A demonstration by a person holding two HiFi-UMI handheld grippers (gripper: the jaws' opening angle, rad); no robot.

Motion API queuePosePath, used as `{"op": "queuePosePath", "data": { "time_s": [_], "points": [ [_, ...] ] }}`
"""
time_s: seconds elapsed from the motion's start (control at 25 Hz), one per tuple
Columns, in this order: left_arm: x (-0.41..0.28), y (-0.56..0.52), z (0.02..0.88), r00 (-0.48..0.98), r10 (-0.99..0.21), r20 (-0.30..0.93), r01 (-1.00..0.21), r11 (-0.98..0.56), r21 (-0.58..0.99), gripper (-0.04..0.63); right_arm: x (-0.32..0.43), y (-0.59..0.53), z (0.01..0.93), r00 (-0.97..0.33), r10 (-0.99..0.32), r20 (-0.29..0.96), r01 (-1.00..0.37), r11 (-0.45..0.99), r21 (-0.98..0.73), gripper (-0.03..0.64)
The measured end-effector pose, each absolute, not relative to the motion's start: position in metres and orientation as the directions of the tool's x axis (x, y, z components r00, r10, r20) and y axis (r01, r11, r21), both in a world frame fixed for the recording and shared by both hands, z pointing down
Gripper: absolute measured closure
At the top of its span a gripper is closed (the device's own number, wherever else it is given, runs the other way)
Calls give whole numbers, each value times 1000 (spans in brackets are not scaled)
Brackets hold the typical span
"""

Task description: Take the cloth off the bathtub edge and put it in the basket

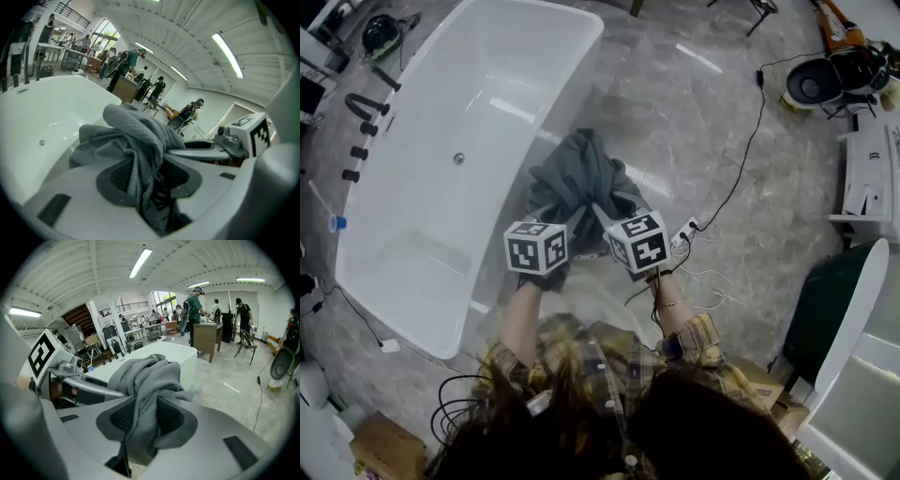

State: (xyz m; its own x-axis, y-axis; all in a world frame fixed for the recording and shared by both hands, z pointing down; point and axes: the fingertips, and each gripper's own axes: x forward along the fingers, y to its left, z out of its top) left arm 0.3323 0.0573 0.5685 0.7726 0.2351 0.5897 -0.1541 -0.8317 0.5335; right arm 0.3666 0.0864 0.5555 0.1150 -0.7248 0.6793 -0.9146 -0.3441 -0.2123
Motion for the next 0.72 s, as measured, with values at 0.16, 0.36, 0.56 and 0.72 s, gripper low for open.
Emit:
{"op": "queuePosePath", "data": {
  "time_s": [0.16,0.36,0.56,0.72],
  "points": [
    [336,55,614,742,247,623,-182,-820,542,440,371,84,602,92,-703,705,-906,-353,-234,492],
    [338,50,673,700,271,661,-200,-814,545,440,374,80,662,65,-684,726,-891,-368,-267,492],
    [334,49,734,643,296,706,-234,-802,549,440,371,79,724,29,-650,759,-873,-387,-298,492],
    [340,45,774,606,311,733,-238,-808,539,440,377,75,765,16,-634,773,-858,-406,-314,491]
  ]
}}
